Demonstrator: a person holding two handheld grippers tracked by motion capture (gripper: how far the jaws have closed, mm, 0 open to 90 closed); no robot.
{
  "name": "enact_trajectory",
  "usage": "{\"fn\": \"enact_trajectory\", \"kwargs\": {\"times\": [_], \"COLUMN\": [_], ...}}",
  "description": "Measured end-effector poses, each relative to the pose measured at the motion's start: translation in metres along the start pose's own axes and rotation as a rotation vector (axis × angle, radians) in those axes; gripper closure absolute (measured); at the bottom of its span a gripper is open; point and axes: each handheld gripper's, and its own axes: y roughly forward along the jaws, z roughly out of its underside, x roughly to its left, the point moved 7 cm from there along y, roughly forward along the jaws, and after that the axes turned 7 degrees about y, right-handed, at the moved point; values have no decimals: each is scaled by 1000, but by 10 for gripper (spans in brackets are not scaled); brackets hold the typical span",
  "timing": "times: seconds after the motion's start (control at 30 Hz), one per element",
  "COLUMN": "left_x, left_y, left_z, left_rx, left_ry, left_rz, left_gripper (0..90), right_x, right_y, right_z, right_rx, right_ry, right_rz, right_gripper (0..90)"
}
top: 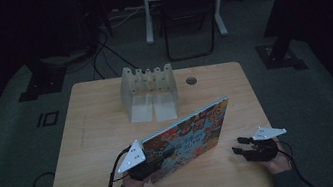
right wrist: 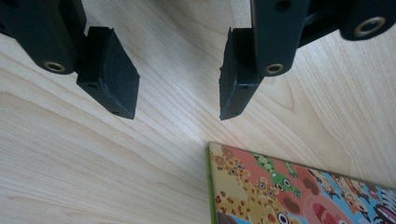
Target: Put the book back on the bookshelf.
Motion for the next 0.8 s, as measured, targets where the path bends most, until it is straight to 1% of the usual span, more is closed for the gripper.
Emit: {"fn": "enact_trajectory", "kwargs": {"times": [0.33, 0.47, 0.8], "left_x": [1, 1, 3], "left_y": [-3, -4, -7], "left_z": [-2, -2, -3], "left_rx": [4, 6, 6], "left_ry": [5, 14, 9], "left_rz": [-16, -20, -32], "left_gripper": [813, 813, 813], "right_x": [0, 0, 0], "right_y": [1, 2, 2], "right_z": [2, 2, 3], "right_rx": [10, 15, 14], "right_ry": [-2, -4, -3], "right_rz": [3, 4, 3], "right_gripper": [470, 469, 468]}}
